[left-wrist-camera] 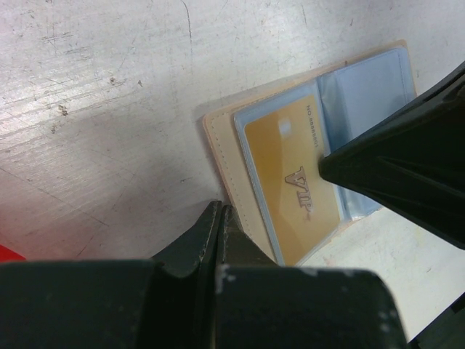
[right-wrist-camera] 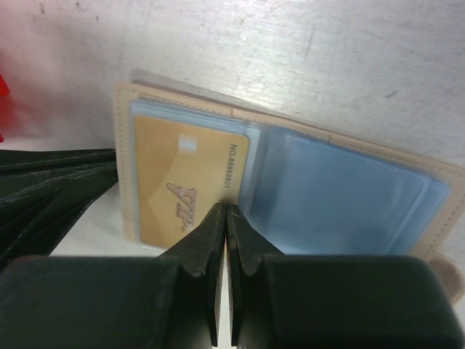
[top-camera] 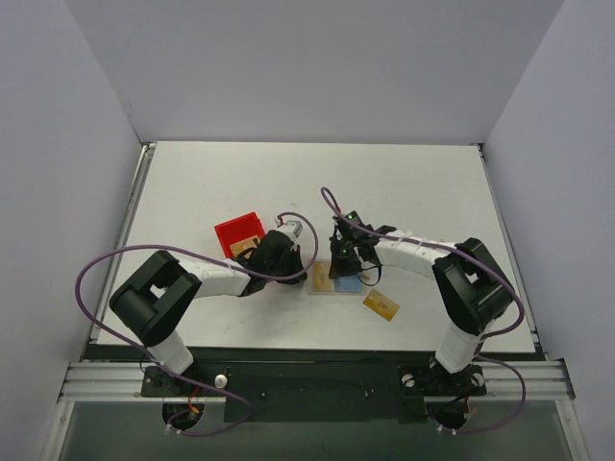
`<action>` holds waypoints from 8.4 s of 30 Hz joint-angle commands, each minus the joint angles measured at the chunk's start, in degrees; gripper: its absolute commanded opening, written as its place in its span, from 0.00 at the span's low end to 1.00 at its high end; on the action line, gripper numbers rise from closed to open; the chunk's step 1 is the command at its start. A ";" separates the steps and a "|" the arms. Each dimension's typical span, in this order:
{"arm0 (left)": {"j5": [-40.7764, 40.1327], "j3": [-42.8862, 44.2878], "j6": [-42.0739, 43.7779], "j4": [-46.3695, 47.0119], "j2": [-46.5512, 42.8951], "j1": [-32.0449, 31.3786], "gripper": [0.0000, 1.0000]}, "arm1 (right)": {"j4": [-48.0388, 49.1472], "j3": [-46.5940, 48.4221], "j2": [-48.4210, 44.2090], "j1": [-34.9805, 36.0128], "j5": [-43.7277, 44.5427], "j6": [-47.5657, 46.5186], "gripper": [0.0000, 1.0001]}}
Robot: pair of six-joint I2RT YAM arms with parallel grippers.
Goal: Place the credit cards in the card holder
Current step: Insert the credit card into the card holder, then move the credit card to the corner of the board.
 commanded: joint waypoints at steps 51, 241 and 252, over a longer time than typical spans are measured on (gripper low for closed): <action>-14.32 -2.10 -0.16 -11.02 -14.18 -1.00 0.18 | -10.93 -20.35 -18.20 -8.70 17.88 12.35 0.01; -10.89 -2.19 -2.01 -9.08 -11.46 -1.71 0.13 | -15.07 -33.36 -35.00 5.98 8.82 25.18 0.23; -11.50 -3.07 -1.83 -9.52 -12.60 -1.97 0.13 | -12.61 -29.59 -29.02 12.39 9.00 25.63 0.23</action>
